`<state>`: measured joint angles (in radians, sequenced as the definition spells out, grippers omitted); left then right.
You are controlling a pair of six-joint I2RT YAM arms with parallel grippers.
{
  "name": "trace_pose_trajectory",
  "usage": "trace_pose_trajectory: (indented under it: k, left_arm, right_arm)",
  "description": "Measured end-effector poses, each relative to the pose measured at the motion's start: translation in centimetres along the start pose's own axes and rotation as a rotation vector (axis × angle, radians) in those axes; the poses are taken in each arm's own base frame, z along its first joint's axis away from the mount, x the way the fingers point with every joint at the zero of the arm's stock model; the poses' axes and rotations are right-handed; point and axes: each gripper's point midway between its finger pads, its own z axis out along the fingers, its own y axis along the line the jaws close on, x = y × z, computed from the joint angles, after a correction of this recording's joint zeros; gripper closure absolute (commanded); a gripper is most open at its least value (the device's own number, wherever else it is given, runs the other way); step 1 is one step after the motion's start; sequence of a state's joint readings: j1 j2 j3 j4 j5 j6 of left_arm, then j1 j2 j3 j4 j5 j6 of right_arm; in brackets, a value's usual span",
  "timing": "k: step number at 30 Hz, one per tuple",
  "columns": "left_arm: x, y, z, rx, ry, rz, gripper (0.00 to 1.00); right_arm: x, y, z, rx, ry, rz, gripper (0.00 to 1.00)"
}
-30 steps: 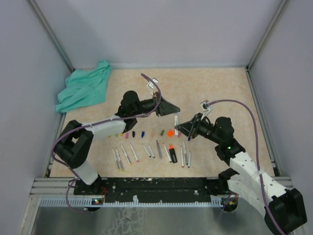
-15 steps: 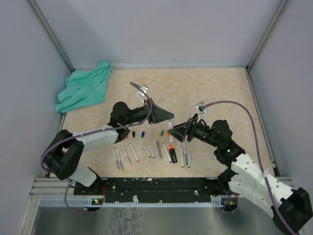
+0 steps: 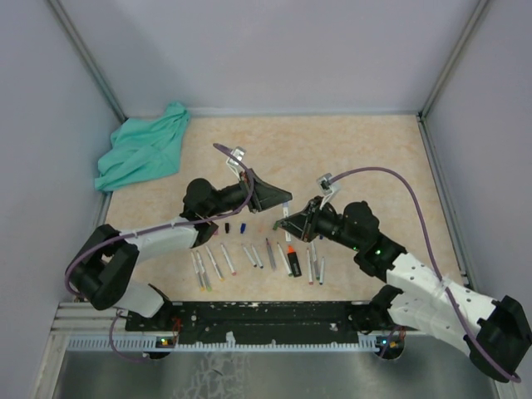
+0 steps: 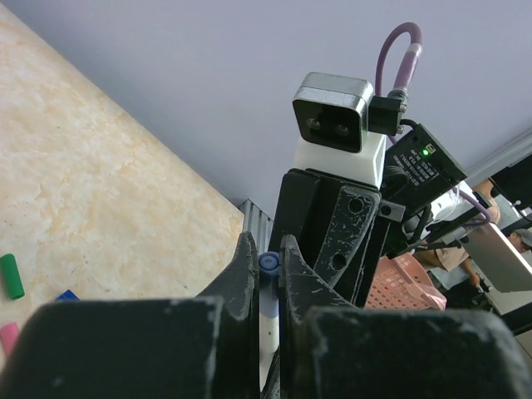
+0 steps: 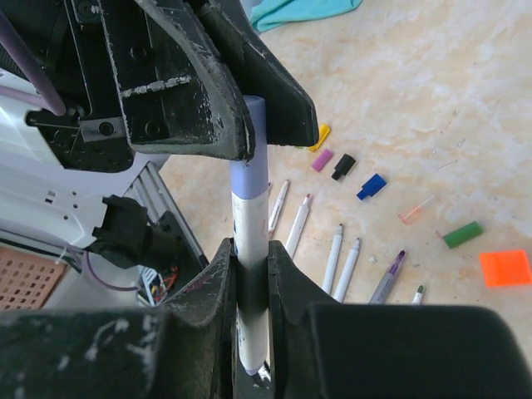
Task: Open the pen caps
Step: Open the pen cap from the pen.
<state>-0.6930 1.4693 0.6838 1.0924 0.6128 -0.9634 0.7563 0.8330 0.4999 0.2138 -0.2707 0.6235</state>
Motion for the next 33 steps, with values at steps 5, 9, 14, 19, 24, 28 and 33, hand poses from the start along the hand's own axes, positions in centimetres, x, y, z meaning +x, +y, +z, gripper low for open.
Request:
trace_pose_trajectory:
  k: [5, 9, 14, 19, 24, 28, 33]
  left_arm:
    - [0.0, -0.3, 0.0, 0.012, 0.011, 0.005, 0.68]
    - [0.4, -0.6, -0.1, 0.031, 0.035, 0.02, 0.61]
    - [0.9, -0.6, -0.3, 0.035, 0.067, 0.026, 0.65]
    - [1.2, -0.6, -0.4, 0.033, 0.084, 0.031, 0.7]
    - [1.1, -0.5, -0.3, 0.028, 0.093, 0.025, 0.92]
    - [1.1, -0.5, -0.3, 0.026, 0.096, 0.017, 1.0]
    - [0.7, -0.3, -0.3, 0.016, 0.088, 0.012, 1.0]
  right_arm:
    - [-0.1, 0.2, -0.1, 0.006, -0.002, -0.003, 1.0]
    - [-0.1, 0.4, -0.3, 0.007, 0.003, -0.003, 1.0]
    - [-0.3, 0.4, -0.4, 0.016, 0.002, -0.001, 1.0]
    - [-0.3, 0.4, -0.4, 0.016, 0.003, -0.001, 1.0]
    - [-0.3, 0.4, -0.4, 0.014, 0.002, -0.002, 1.0]
    - [-0.3, 0.4, -0.4, 0.015, 0.004, -0.003, 1.0]
    - [-0.2, 0.5, -0.5, 0.022, -0.001, -0.003, 1.0]
